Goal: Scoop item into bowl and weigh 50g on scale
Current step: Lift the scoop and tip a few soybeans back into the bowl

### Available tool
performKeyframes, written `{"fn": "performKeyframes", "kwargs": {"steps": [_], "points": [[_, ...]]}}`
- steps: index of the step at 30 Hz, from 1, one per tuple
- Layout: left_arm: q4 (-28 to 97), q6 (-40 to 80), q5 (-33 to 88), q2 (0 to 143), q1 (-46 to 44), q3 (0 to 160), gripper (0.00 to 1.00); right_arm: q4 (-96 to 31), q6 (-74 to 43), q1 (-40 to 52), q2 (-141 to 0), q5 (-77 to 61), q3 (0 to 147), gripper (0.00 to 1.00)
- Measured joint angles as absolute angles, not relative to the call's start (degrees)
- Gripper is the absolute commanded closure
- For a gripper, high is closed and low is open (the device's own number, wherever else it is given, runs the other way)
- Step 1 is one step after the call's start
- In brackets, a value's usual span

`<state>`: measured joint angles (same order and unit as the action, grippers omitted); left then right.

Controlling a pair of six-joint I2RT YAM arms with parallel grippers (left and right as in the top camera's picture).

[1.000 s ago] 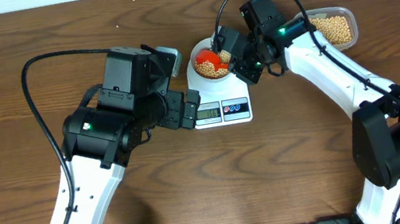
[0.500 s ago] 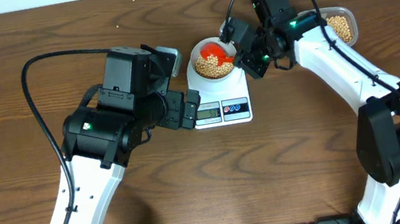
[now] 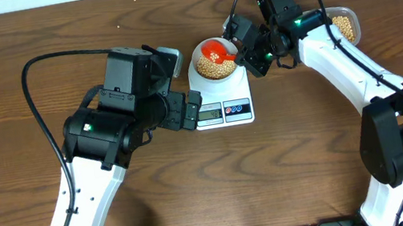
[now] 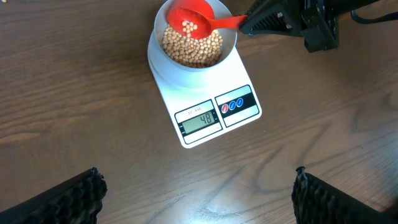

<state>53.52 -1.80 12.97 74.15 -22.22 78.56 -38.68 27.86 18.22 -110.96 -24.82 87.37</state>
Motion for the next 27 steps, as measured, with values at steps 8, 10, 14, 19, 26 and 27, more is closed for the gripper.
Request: {"fn": "performKeyframes", "kwargs": {"steps": [8, 10, 14, 19, 26, 27], "points": [[53.5, -1.8, 13.0, 74.1, -22.2, 78.6, 0.02, -38.5, 27.6, 18.2, -111.0, -25.3, 87.4, 0.99], [53.5, -1.8, 13.0, 74.1, -22.2, 78.6, 0.02, -38.5, 27.3, 17.9, -111.0, -27.1, 87.4, 0.99], [53.5, -1.8, 13.0, 74.1, -22.2, 78.6, 0.02, -38.5, 26.6, 16.1, -111.0, -31.0, 87.4, 0.99], [53.5, -1.8, 13.0, 74.1, -22.2, 78.6, 0.02, -38.5, 25.5, 13.3, -111.0, -36.0, 87.4, 0.99], [53.5, -1.8, 13.0, 74.1, -22.2, 78.6, 0.02, -38.5, 24.9, 11.4, -111.0, -42.4, 87.4, 0.99], [53.5, -1.8, 13.0, 74.1, -22.2, 78.6, 0.02, -38.5, 24.9, 11.4, -111.0, -43.1, 87.4, 0.99]]}}
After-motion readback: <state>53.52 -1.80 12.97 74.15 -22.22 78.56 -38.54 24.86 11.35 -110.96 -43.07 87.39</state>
